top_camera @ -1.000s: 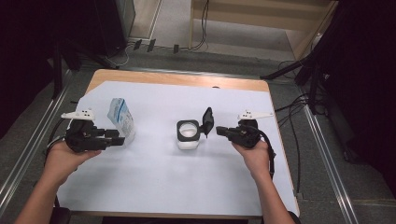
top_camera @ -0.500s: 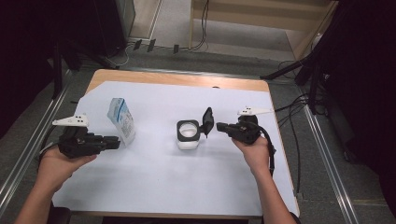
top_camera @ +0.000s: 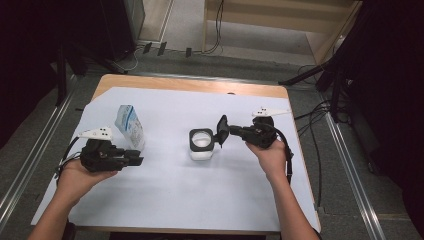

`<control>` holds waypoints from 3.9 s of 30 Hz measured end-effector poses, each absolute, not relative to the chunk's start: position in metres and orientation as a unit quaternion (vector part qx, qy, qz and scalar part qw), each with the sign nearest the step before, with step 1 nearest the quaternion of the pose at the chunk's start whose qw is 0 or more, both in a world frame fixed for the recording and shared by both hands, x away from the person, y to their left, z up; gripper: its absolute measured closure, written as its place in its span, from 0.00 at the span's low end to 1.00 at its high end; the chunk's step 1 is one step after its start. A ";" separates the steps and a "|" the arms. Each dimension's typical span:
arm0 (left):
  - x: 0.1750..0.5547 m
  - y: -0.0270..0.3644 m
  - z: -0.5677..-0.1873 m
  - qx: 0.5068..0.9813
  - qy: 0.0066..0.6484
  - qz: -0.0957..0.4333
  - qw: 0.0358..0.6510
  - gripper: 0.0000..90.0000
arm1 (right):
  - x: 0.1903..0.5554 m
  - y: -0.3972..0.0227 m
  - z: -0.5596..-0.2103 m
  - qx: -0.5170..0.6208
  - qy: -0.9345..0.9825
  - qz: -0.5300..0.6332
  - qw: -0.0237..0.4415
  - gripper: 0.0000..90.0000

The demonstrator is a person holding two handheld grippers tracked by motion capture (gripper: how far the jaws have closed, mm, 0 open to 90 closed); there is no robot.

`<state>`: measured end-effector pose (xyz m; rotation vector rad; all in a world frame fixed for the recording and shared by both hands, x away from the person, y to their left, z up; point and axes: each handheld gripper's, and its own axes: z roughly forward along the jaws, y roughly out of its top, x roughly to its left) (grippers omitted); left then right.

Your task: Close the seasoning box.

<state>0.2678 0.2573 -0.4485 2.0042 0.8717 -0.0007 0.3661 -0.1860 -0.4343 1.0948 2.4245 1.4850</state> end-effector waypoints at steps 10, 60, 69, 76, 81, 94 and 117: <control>0.271 0.256 -0.453 0.822 0.346 0.001 0.452 0.69 | 0.366 -0.175 -0.430 0.346 0.801 0.487 0.044 1.00; 0.275 0.256 -0.464 0.832 0.349 -0.003 0.431 0.65 | 0.371 -0.119 -0.448 0.314 0.824 0.472 0.004 1.00; 0.276 0.256 -0.465 0.830 0.350 -0.007 0.435 0.64 | 0.366 -0.122 -0.446 0.309 0.824 0.474 0.011 0.98; 0.278 0.253 -0.466 0.835 0.345 -0.005 0.428 0.61 | 0.362 -0.138 -0.443 0.317 0.816 0.482 0.023 0.90; 0.278 0.253 -0.466 0.834 0.347 -0.005 0.429 0.60 | 0.360 -0.146 -0.442 0.318 0.812 0.488 0.032 0.86; 0.280 0.251 -0.467 0.831 0.348 -0.003 0.435 0.52 | 0.349 -0.169 -0.442 0.325 0.807 0.490 0.053 0.74; 0.283 0.254 -0.470 0.831 0.348 0.015 0.433 0.46 | 0.319 -0.234 -0.465 0.365 0.793 0.476 0.104 0.57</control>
